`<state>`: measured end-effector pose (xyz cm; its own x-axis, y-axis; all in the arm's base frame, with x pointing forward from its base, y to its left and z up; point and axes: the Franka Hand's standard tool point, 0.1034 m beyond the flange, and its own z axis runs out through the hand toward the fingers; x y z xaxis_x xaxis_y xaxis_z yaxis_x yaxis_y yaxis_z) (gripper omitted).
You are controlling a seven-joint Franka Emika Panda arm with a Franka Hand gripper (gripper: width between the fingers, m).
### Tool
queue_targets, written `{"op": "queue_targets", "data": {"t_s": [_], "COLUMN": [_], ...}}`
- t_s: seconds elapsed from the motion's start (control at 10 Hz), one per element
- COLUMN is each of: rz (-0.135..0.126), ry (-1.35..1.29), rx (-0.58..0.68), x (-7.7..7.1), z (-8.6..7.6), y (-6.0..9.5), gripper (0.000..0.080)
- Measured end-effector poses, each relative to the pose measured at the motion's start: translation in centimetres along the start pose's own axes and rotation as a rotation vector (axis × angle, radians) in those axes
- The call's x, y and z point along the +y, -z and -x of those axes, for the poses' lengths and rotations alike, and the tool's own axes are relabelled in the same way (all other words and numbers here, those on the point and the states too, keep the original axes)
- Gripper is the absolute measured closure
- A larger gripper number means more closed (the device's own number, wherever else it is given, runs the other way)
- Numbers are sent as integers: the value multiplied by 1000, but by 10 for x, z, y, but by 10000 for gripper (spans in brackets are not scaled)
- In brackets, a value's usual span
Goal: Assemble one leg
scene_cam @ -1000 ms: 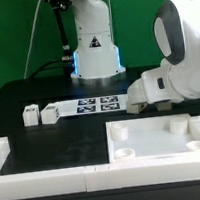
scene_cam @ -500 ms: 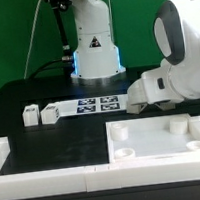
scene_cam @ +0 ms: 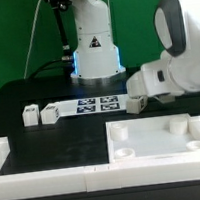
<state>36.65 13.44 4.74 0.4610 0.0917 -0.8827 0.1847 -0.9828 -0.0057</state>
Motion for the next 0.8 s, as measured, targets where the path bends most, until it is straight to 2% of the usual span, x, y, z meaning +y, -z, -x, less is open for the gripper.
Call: {"op": "queue_targets", "data": {"t_s": [0.2,0.3,0.6,0.8], "rz": [2,-2,-6,-13], "ry": [3,10,9,2], "rx": [-44,-33,38,259], "x": [6,8,7,6], "z": [26,28,20,12], "y": [23,31,34,45], "gripper": [512,512,512,512]}}
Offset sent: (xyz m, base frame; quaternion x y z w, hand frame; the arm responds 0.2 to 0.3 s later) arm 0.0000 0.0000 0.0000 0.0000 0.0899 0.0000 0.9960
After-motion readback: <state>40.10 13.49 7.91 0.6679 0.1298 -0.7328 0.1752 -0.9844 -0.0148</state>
